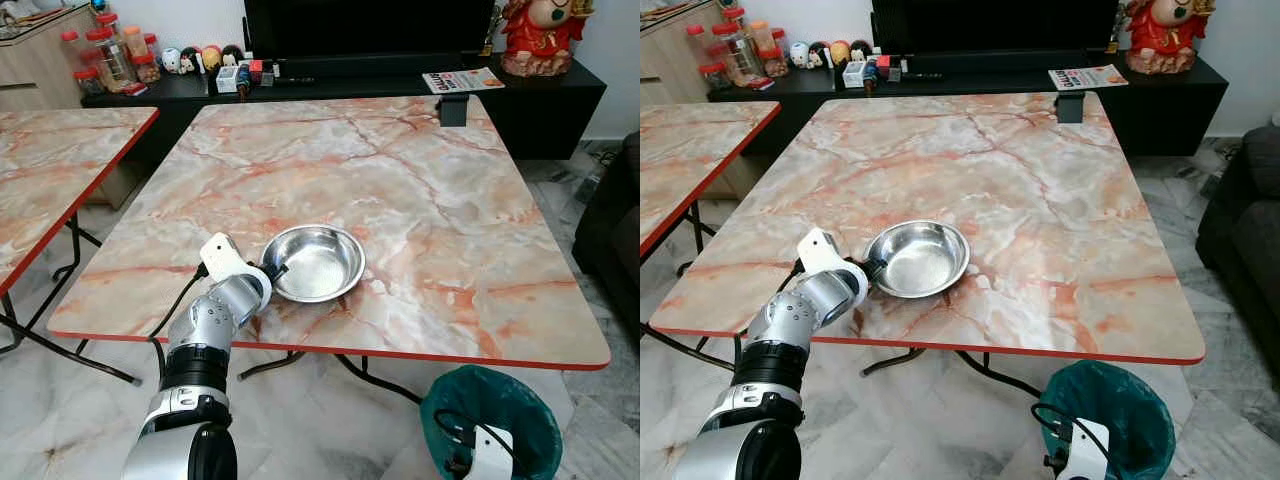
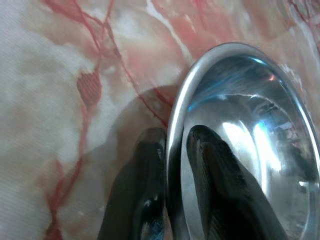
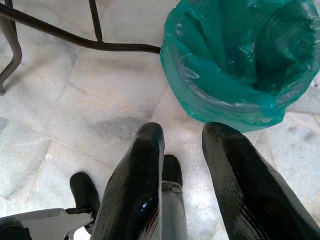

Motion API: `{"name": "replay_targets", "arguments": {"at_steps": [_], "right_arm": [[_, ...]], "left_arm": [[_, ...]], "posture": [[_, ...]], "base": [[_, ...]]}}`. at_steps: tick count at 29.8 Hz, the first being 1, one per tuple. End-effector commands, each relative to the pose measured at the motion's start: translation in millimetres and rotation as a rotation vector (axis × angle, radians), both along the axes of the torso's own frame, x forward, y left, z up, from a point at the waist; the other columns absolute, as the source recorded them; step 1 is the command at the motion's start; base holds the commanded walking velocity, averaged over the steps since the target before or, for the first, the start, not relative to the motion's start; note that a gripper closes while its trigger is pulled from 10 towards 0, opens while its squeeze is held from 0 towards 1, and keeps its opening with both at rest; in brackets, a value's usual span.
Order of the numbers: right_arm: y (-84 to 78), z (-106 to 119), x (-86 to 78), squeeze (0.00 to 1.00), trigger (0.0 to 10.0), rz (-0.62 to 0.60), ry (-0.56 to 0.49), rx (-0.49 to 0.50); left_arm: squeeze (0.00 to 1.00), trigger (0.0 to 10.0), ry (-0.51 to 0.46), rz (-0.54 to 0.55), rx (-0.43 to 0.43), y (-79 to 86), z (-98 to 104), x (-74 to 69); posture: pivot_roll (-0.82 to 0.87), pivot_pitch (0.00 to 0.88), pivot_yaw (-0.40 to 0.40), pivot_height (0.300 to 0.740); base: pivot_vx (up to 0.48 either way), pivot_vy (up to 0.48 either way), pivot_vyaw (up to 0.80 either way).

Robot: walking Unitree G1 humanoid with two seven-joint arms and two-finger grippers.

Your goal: Setting the table

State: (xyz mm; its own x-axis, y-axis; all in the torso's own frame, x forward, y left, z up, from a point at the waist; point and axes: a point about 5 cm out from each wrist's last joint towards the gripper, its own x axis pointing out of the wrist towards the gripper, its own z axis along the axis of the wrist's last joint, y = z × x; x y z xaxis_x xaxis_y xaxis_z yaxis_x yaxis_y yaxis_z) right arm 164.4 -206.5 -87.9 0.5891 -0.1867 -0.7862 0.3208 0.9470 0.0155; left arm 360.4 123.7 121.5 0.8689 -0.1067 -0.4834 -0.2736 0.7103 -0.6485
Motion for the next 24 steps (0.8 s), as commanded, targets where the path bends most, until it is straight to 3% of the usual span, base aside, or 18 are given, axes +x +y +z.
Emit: {"name": "replay_targets", "arguments": {"at_steps": [1,5,6,7,10,11,12,14,15,18,20,21,24], "right_arm": [[1.5,1.0,2.6,0.00,10.0,-0.002,-0.010,0.003],[1.7,0.9,2.5,0.00,10.0,-0.002,-0.009,0.004],[1.7,1.0,2.7,0.00,10.0,-0.002,-0.009,0.004],[1.7,1.0,2.7,0.00,10.0,-0.002,-0.009,0.004],[1.8,1.6,4.0,0.00,10.0,-0.003,-0.014,0.005],[1.9,1.6,4.2,0.00,10.0,-0.002,-0.016,0.005],[1.8,1.6,4.1,0.00,10.0,-0.002,-0.016,0.005],[1.5,1.7,4.1,0.00,10.0,-0.002,-0.016,0.005],[1.3,1.7,4.0,0.00,10.0,0.001,-0.016,0.003],[1.0,1.6,3.8,0.00,10.0,0.005,-0.015,0.003],[1.0,1.7,4.0,0.00,10.0,0.008,-0.015,0.003],[1.2,1.9,4.6,0.00,10.0,0.012,-0.016,0.003],[1.9,2.3,5.7,0.00,10.0,0.018,-0.018,0.003]], "left_arm": [[1.00,10.0,-0.011,0.012,0.010,1.3,4.7,2.5],[1.00,10.0,-0.025,0.002,0.012,0.6,6.3,2.8],[0.00,10.0,-0.034,0.004,0.021,1.7,7.9,2.9],[0.00,10.0,-0.034,0.004,0.021,1.7,7.9,2.9],[0.00,10.0,-0.131,-0.002,0.171,12.1,19.2,3.0],[0.00,10.0,-0.181,-0.003,0.356,22.8,23.3,0.7],[0.00,10.0,-0.199,0.000,0.427,27.7,24.4,-1.0],[0.00,10.0,-0.221,0.011,0.478,34.8,25.1,-4.2],[0.00,10.0,-0.291,0.072,0.547,52.1,29.7,-11.0],[0.00,10.0,-0.383,0.173,0.631,75.2,37.9,-22.7],[0.00,10.0,-0.384,0.220,0.761,93.1,37.1,-31.4],[0.00,10.0,-0.349,0.271,0.863,110.2,33.3,-39.2],[0.00,10.0,-0.268,0.369,1.038,145.8,25.7,-58.0]], "posture": [[0.01,0.000,0.072,0.740],[0.01,0.000,0.071,0.740],[0.01,0.000,0.071,0.740],[0.01,0.000,0.071,0.740],[0.01,0.000,0.071,0.740],[0.01,0.000,0.072,0.740],[0.01,0.000,0.072,0.740],[0.01,0.000,0.070,0.740],[0.02,0.000,0.066,0.740],[0.02,0.000,0.064,0.740],[0.02,0.000,0.064,0.740],[0.02,0.000,0.064,0.740],[0.04,0.000,0.060,0.740]], "base": [[0.000,0.000,0.00],[0.000,0.000,0.00],[0.000,0.000,0.00],[0.000,0.000,0.00],[0.000,0.000,0.00],[0.000,0.000,0.00],[0.000,0.000,0.00],[0.000,0.000,0.00],[0.000,0.000,0.00],[0.000,0.000,0.00],[0.000,0.000,0.00],[0.000,0.000,0.00],[0.000,0.000,0.00]]}}
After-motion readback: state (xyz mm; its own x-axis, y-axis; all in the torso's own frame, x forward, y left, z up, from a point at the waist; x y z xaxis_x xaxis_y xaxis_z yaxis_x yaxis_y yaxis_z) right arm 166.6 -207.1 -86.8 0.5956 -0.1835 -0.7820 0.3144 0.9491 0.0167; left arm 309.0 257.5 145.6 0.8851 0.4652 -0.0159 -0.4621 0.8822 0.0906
